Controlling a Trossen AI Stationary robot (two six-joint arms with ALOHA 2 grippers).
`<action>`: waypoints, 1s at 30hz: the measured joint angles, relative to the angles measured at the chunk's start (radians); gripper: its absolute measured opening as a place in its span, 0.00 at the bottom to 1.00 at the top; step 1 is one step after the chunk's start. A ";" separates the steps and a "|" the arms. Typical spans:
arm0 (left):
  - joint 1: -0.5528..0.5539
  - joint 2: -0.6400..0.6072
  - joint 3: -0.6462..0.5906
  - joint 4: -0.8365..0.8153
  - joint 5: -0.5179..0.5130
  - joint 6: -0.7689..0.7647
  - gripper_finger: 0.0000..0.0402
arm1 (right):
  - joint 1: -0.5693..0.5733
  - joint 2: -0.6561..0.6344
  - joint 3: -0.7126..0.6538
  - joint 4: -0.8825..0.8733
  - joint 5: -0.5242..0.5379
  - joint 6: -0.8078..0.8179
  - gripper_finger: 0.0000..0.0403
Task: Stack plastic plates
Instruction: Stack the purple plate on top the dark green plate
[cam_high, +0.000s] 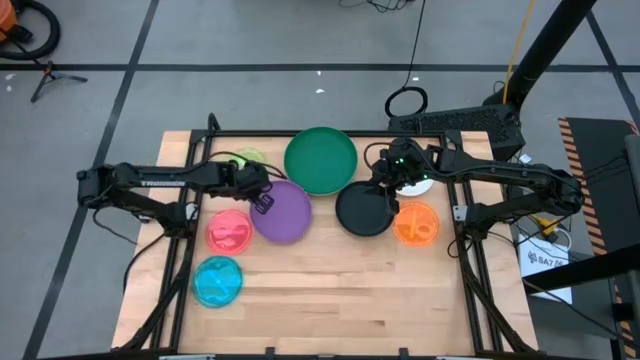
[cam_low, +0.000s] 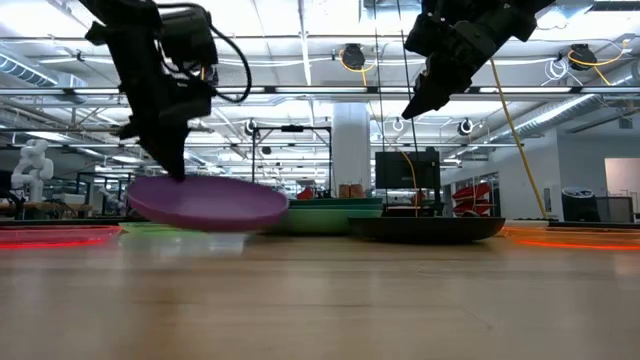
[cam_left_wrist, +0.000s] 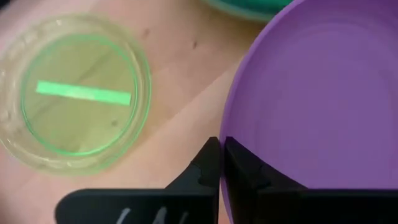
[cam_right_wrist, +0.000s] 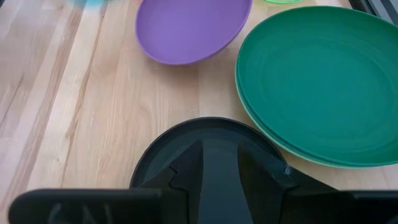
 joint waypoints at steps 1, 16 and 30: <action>0.000 -0.014 0.006 0.000 0.000 0.007 0.02 | 0.000 0.000 0.000 0.000 0.000 0.000 0.23; 0.077 -0.076 0.155 0.178 -0.060 0.198 0.02 | 0.000 0.000 0.000 0.001 0.000 -0.005 0.23; 0.295 0.182 0.342 0.313 -0.018 0.414 0.02 | 0.000 0.000 0.000 -0.001 0.000 -0.006 0.23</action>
